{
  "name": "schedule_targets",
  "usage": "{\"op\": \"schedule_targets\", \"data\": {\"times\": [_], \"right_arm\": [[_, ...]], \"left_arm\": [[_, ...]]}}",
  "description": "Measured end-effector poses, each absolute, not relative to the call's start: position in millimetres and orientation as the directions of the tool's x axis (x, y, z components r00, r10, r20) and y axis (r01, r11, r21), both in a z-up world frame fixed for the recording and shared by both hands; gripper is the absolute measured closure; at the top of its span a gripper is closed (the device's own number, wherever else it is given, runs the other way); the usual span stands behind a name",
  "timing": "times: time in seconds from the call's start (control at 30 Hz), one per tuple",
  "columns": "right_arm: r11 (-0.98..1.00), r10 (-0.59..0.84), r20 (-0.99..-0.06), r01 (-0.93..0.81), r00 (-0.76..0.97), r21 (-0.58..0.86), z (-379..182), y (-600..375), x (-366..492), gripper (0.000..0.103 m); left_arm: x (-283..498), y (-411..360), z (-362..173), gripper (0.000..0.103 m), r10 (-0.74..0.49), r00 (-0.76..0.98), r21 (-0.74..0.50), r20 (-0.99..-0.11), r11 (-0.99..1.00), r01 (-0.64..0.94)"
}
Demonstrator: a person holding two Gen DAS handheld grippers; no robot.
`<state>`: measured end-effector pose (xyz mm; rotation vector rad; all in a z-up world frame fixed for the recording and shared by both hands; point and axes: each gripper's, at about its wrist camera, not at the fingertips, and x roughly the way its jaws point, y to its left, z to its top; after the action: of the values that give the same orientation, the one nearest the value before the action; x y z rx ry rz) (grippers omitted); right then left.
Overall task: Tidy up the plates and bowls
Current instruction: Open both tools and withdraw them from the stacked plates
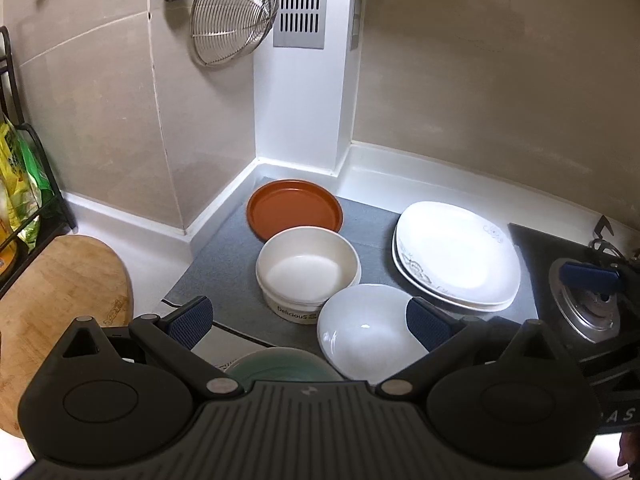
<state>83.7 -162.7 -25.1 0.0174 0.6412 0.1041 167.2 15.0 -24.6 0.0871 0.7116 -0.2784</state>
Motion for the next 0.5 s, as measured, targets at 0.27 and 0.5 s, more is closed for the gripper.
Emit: {"op": "schedule_targets", "data": {"times": [0.27,0.5], "right_arm": [[0.999,0.052,-0.613,-0.039,0.788,0.035,-27.5,-154.0,88.2,0.0],[0.999,0.045,-0.628,-0.024,0.777,0.042,-29.1,-164.3,91.6,0.0]], "left_arm": [[178.1,19.5,-30.7,0.0,-0.266,0.696,-0.039,-0.667,0.945,0.324],[191.0,8.8,-32.4,0.0,-0.268,0.679,-0.055,-0.684,0.946,0.319]]}}
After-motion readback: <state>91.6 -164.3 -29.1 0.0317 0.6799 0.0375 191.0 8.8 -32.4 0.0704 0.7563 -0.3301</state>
